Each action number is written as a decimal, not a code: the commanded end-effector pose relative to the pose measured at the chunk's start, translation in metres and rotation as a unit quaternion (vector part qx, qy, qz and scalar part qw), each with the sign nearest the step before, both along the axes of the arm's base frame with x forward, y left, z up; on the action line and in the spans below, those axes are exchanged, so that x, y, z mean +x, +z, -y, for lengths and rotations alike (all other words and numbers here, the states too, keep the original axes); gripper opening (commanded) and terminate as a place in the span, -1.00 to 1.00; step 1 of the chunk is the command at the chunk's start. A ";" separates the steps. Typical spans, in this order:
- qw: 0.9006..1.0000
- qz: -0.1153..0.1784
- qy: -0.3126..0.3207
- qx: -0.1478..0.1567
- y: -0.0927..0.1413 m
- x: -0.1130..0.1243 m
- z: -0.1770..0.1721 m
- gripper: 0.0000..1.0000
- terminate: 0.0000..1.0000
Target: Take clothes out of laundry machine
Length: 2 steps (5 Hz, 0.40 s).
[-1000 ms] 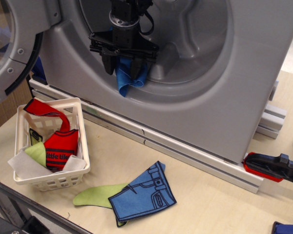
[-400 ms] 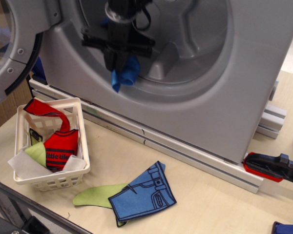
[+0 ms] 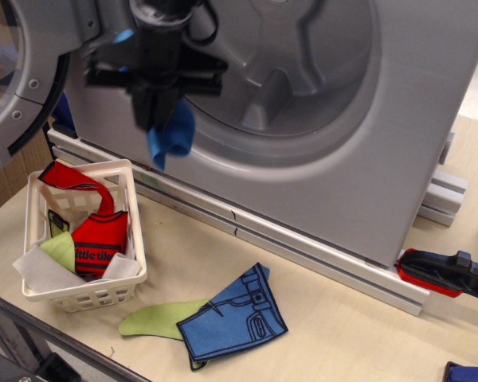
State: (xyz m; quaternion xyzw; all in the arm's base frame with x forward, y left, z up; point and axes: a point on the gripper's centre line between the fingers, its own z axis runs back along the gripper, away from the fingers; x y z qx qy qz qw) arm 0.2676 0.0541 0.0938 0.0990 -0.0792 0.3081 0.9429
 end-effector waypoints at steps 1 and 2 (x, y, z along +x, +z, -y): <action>0.993 -0.054 0.096 -0.033 -0.037 -0.072 -0.019 -1.00 -1.00; 0.989 -0.050 0.138 -0.034 -0.053 -0.084 -0.037 -1.00 -1.00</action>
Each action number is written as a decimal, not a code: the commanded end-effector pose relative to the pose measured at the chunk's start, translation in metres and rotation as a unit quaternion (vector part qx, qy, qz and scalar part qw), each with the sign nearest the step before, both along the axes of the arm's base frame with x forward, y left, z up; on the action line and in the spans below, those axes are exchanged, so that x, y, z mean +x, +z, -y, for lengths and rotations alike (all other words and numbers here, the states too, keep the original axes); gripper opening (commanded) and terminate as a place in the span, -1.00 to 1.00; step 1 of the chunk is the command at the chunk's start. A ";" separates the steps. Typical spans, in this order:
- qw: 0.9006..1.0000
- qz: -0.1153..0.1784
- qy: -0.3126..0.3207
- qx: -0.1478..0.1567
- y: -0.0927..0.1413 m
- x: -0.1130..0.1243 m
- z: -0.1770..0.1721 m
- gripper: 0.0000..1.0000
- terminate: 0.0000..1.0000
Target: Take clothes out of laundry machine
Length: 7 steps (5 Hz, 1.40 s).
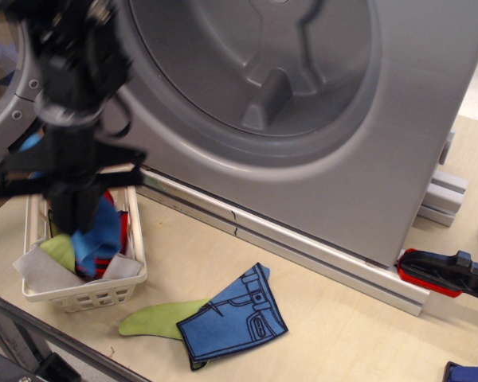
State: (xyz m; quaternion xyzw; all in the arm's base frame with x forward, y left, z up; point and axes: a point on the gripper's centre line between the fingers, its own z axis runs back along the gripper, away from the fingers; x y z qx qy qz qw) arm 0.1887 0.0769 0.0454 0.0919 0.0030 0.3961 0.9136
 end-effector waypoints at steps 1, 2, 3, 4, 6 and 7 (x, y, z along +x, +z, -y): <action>0.997 0.054 0.058 0.017 -0.024 -0.004 -0.037 -1.00 -1.00; 0.996 0.082 0.032 0.015 -0.030 0.014 -0.042 -1.00 -1.00; 0.992 0.123 0.034 -0.005 -0.037 0.032 -0.044 -1.00 -1.00; 0.989 0.142 0.018 -0.029 -0.047 0.051 -0.041 -1.00 -1.00; 0.993 0.109 0.030 -0.044 -0.065 0.047 -0.038 -1.00 -1.00; 0.994 0.089 0.039 -0.052 -0.057 0.049 -0.038 1.00 -1.00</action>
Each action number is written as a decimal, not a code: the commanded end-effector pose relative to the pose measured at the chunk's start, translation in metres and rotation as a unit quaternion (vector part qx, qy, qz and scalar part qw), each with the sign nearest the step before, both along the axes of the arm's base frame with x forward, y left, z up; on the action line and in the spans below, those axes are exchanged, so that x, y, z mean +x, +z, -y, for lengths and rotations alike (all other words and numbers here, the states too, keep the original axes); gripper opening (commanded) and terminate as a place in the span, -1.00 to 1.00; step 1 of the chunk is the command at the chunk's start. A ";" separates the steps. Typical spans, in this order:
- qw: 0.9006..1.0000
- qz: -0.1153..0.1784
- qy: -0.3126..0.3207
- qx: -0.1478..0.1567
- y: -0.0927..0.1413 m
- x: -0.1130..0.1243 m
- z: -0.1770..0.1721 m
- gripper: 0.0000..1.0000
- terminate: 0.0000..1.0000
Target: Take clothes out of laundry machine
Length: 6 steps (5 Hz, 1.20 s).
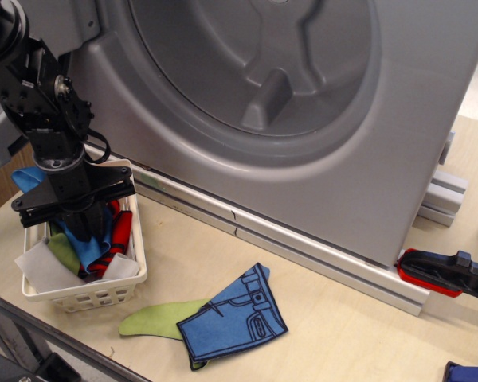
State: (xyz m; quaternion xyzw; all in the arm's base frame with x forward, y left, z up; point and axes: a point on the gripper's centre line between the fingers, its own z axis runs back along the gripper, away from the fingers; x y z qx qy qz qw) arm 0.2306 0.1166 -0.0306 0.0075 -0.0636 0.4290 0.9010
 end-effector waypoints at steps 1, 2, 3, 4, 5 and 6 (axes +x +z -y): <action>0.997 -0.066 -0.026 -0.002 0.031 0.012 0.003 1.00 -1.00; 0.994 -0.098 -0.035 0.024 0.044 0.015 0.009 1.00 -1.00; 0.996 -0.077 -0.026 0.028 0.069 0.028 0.011 1.00 -1.00; 0.997 -0.056 -0.029 0.036 0.095 0.040 0.010 1.00 -1.00; 0.997 -0.056 -0.029 0.036 0.095 0.040 0.010 1.00 -1.00; 0.997 -0.056 -0.029 0.036 0.095 0.040 0.010 1.00 1.00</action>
